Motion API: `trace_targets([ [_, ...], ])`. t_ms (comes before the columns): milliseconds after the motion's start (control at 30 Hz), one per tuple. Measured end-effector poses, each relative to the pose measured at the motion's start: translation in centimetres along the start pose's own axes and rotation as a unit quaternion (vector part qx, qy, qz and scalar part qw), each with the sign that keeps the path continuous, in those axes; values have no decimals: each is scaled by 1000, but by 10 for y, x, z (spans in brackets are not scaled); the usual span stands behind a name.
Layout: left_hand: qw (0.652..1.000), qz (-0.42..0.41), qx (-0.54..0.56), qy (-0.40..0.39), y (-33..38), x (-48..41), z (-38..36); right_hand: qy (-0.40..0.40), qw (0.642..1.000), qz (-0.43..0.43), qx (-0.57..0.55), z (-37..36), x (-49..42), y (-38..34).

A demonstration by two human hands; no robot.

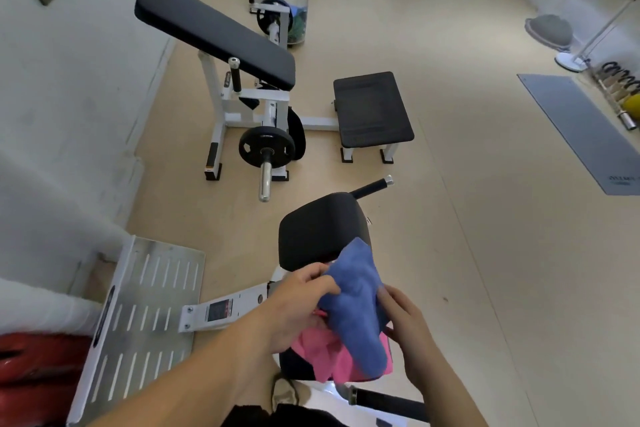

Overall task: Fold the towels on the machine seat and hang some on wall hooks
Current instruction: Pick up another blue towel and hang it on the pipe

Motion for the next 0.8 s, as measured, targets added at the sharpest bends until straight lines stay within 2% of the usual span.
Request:
trace_targets([
  [67,1000,7,17,-18,4,-2,-7,-64,998,21,-20,3,-1,-1],
  [167,997,24,19,-69,6,-2,-19,-91,988,101,78,21,-4,-17],
  [233,992,36,29,-115,7,0,-32,-132,978,128,99,35,-2,-34],
  [300,988,32,36,-150,11,-1,-50,-183,976,109,39,51,2,-47],
  [333,986,34,41,-161,13,-3,-59,-184,979,91,5,61,3,-49],
  [400,983,50,47,-169,12,-10,-72,-136,989,56,-20,76,2,-44],
  [533,983,142,32,-109,-27,-30,-67,-39,997,7,63,85,0,-15],
  [633,981,175,85,-26,-59,-42,-58,-16,995,-30,89,77,-4,5],
  [700,986,159,41,21,-74,-51,-54,-21,995,-37,93,74,-8,16],
  [800,987,143,-58,40,-88,-60,-51,-18,997,-35,67,71,-6,17],
])
Point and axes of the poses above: each hand's wrist, its own x-axis away from the middle knuckle, its own z-axis out of the back of the hand, y = z × x, the point moved 3 cm from there along -x, towards the middle knuckle, and after that the axes turned 9 degrees about y, right-handed, at the moved point
